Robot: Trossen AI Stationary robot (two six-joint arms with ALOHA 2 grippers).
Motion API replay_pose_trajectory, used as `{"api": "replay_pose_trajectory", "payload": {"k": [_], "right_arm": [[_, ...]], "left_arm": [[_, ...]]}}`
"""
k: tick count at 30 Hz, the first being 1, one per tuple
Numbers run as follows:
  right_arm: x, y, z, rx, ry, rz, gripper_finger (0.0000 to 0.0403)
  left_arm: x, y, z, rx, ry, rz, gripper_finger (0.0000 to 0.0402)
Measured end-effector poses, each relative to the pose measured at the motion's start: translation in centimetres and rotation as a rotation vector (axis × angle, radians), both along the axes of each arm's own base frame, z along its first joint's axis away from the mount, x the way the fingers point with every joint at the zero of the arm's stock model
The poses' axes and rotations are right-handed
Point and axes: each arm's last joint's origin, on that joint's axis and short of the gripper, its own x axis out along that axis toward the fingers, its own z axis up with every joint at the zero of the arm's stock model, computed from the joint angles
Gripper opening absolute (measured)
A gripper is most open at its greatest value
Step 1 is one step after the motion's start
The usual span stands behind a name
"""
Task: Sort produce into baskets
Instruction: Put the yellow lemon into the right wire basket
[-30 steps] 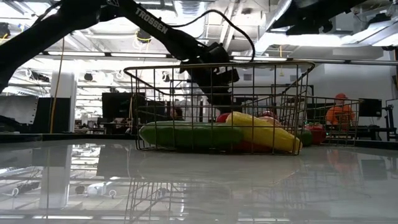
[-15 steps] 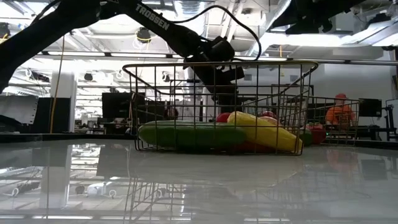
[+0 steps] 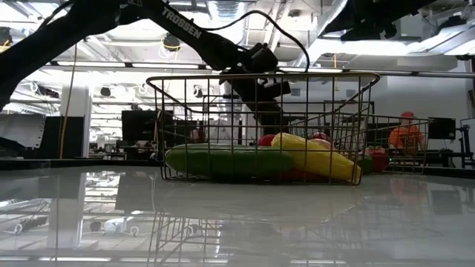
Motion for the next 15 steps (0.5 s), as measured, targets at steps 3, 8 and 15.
{"api": "replay_pose_trajectory", "payload": {"k": [3,8,15], "right_arm": [[0.0,0.0,0.0,0.000,0.001,0.000,0.0388],[0.0,0.1,0.0,0.000,0.000,0.005,0.0388],[0.0,0.1,0.0,0.000,-0.001,0.006,0.0388]], "left_arm": [[0.2,-0.4,-1.1,-0.080,0.010,-0.006,0.0307],[0.8,-1.4,-2.2,-0.048,0.052,-0.007,0.0306],[0.8,-1.9,-2.4,-0.040,0.097,0.037,0.0306]]}}
